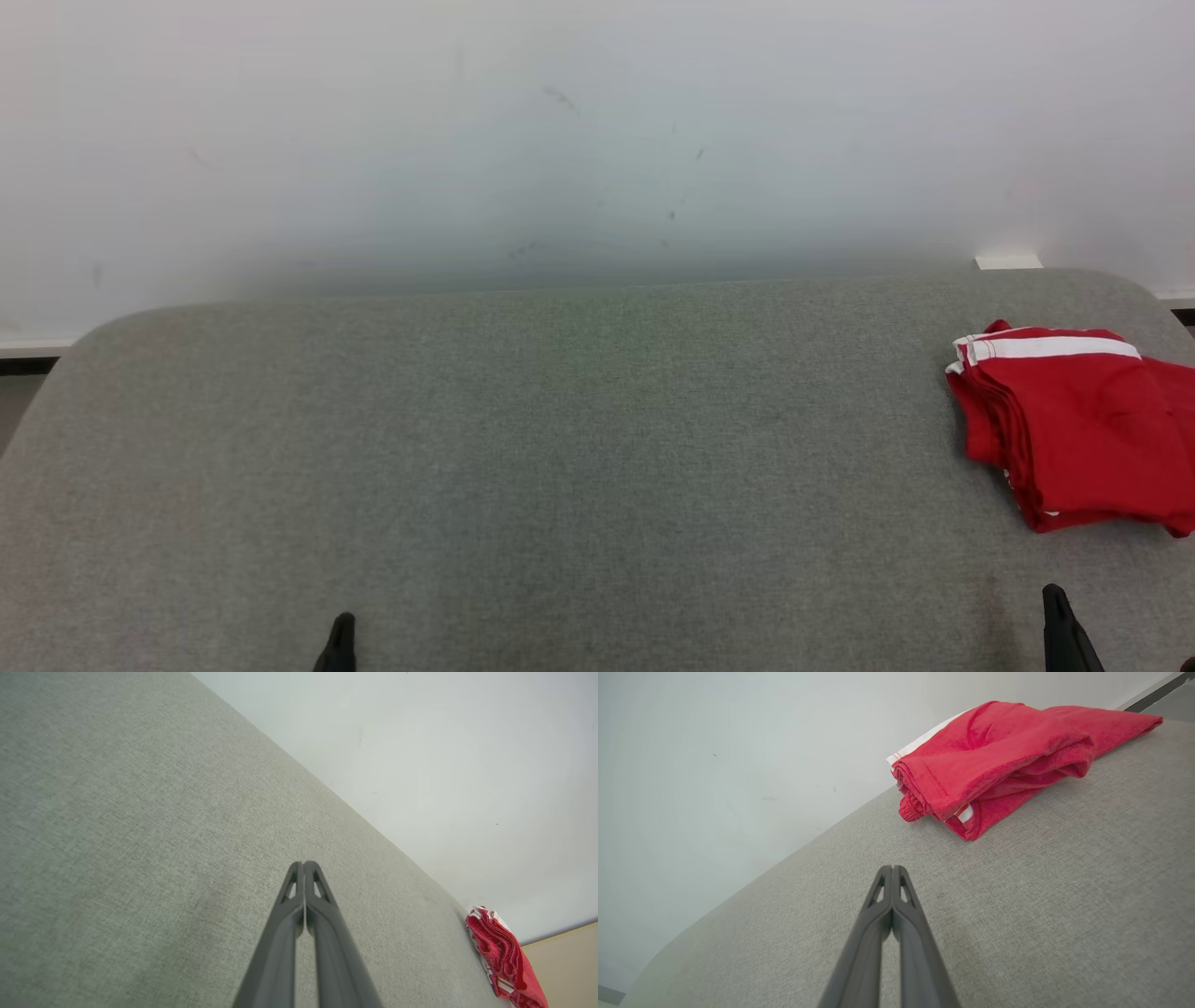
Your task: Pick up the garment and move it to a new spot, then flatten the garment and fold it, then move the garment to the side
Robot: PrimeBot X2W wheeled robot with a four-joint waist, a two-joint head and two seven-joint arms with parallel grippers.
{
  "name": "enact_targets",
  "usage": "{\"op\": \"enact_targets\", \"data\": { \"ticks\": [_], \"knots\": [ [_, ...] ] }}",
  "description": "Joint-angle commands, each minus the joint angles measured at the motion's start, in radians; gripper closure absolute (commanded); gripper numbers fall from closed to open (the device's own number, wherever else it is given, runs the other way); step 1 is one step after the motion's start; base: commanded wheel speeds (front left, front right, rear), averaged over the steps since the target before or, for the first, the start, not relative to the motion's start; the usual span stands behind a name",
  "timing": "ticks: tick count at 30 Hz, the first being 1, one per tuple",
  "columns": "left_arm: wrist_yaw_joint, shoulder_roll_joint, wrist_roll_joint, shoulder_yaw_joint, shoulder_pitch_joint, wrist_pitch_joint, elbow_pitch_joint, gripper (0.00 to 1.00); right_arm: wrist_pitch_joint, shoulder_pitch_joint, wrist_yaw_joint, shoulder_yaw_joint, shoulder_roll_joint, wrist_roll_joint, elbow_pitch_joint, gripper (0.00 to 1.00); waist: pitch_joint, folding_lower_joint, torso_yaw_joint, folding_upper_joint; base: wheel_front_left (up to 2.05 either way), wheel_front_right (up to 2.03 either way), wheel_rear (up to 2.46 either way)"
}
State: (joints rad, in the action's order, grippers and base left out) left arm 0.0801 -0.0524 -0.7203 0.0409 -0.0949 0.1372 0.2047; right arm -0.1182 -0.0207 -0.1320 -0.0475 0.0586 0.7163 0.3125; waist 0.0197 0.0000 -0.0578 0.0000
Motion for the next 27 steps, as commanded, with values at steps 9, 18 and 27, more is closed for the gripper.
{"op": "enact_targets", "data": {
  "ticks": [9,18,27],
  "knots": [
    [0.01,-0.015,-0.155,-0.021,0.051,-0.035,-0.003,1.0,0.037,0.042,0.001,-0.015,0.001,0.148,-0.023,1.0,-0.002,0.0,0.006,0.0,0.0,0.0,0.0],
    [0.016,-0.017,-0.268,-0.035,0.076,-0.062,0.002,1.0,0.067,0.057,0.001,-0.023,-0.001,0.258,-0.029,1.0,-0.004,0.0,0.012,0.0,0.0,0.0,0.0],
    [0.02,-0.019,-0.372,-0.049,0.098,-0.088,0.007,1.0,0.093,0.072,0.001,-0.031,-0.002,0.359,-0.035,1.0,-0.006,0.0,0.017,0.0,0.0,0.0,0.0]
  ]
}}
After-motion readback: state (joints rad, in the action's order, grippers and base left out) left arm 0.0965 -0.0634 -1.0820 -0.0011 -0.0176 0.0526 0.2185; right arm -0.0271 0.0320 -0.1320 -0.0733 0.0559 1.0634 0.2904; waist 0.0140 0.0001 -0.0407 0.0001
